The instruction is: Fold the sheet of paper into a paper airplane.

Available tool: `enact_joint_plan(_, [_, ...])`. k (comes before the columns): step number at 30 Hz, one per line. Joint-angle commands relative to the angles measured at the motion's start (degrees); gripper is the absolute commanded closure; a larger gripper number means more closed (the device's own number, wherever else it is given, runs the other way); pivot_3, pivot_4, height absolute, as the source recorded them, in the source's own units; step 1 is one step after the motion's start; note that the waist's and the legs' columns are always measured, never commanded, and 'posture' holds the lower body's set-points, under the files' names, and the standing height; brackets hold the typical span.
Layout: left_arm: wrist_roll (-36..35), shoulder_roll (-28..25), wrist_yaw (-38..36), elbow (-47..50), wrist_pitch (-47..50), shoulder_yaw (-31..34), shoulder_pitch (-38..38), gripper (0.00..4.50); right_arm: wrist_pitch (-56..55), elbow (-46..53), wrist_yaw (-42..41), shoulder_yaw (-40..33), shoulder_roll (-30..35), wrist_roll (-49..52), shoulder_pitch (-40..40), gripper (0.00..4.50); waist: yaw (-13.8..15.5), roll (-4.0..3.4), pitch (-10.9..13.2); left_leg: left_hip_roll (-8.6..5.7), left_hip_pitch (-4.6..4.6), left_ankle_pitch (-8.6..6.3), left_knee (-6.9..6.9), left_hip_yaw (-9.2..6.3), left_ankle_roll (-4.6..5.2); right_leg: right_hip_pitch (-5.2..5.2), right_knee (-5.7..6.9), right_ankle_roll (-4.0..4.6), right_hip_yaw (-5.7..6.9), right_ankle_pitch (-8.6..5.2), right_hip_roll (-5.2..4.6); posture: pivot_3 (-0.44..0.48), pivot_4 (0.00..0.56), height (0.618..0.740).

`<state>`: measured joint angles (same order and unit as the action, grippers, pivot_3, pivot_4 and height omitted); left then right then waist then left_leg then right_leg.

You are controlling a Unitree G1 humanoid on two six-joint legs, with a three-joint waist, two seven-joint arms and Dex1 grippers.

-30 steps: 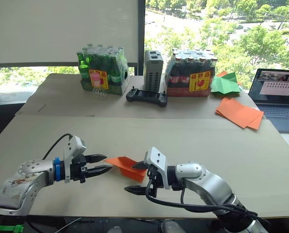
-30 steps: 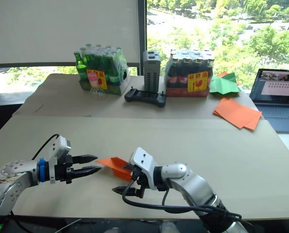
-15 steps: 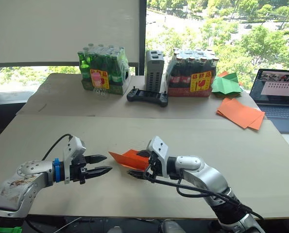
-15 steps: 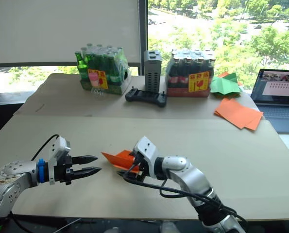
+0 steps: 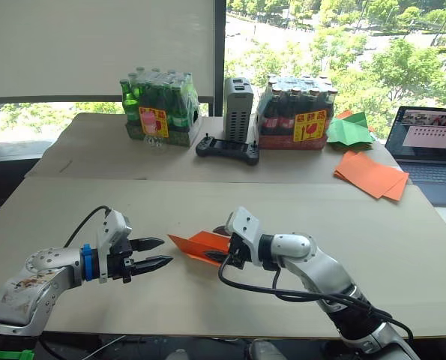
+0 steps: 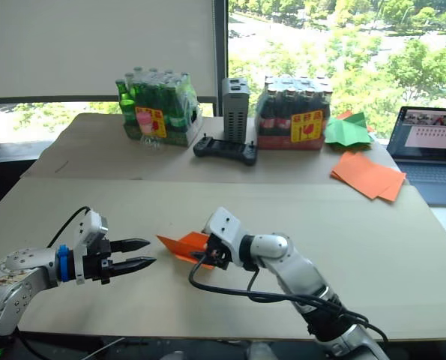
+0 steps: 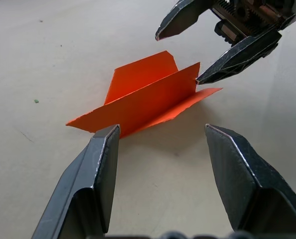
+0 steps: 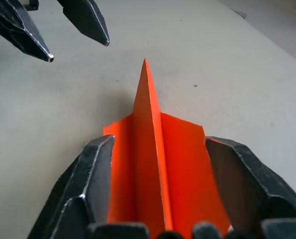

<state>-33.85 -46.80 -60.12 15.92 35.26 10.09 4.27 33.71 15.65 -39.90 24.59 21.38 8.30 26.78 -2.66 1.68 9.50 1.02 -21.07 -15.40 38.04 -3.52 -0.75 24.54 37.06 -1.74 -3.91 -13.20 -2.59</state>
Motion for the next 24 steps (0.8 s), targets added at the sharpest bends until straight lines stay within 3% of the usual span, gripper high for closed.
enact_joint_plan(1, [-0.78,-0.13,0.22,2.10,-0.16,0.23,0.19,1.62,-2.69,-0.10,-0.05,0.38,-0.10,-1.42,-0.31,1.60,0.03,0.00,0.00,0.00,0.00,0.00,0.00,0.00,0.00,0.00,0.00,0.00,0.00,0.00,0.00,0.000,0.150,0.733])
enact_joint_plan(15, [-1.85,0.08,1.50,5.01,1.77,-0.13,0.13,1.62,-5.29,-3.70,-0.32,1.00,-0.86,-4.57,-1.76,1.60,0.00,0.00,0.00,0.00,0.00,0.00,0.00,0.00,0.00,0.00,0.00,0.00,0.00,0.00,0.00,0.000,0.150,0.733])
enact_joint_plan(24, [-2.63,0.24,2.87,6.20,3.34,-0.71,1.12,1.62,-4.84,-3.68,-0.63,0.74,-1.03,-4.92,-1.75,4.47,0.00,0.00,0.00,0.00,0.00,0.00,0.00,0.00,0.00,0.00,0.01,0.01,0.00,0.00,0.00,0.000,0.150,0.733])
